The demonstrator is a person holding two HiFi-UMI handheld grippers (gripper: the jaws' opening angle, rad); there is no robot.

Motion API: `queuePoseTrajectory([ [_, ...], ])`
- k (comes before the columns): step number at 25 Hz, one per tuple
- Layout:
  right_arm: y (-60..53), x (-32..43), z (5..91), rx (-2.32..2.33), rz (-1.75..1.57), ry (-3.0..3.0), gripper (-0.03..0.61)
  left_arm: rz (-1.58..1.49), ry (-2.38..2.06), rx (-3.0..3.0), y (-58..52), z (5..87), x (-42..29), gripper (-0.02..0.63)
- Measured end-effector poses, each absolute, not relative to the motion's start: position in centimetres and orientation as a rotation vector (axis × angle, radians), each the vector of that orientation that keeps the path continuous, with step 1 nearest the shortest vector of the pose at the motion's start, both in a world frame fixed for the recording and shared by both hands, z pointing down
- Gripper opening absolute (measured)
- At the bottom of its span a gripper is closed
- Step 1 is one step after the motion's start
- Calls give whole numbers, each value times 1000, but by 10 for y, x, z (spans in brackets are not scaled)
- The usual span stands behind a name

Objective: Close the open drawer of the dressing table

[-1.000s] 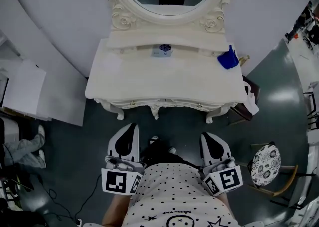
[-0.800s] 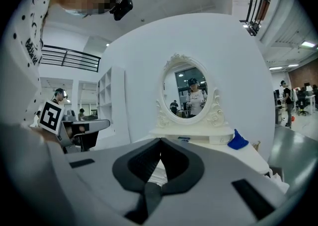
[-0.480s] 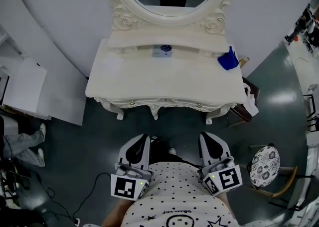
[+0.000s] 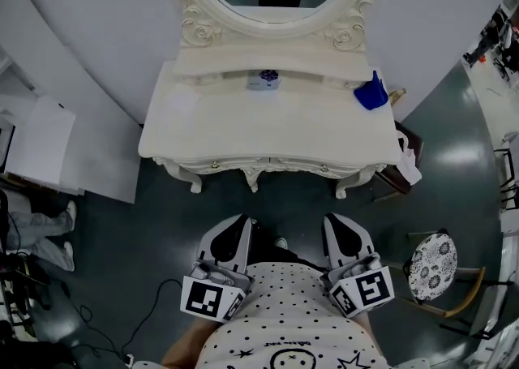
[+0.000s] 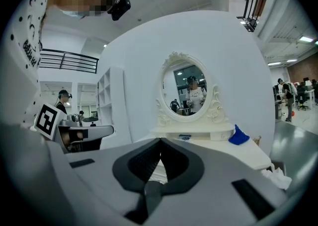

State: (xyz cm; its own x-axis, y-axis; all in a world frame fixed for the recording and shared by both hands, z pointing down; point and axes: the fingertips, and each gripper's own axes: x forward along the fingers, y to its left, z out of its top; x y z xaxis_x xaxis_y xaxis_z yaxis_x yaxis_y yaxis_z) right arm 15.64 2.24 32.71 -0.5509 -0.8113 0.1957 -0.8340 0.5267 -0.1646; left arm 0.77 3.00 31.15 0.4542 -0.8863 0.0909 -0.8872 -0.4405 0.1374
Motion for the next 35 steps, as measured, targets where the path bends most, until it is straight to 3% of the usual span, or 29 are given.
queuePoseTrajectory([
  [35,30,160,326,1433,373,-2678,9,-21,-1539,2512,38,313,13,11],
])
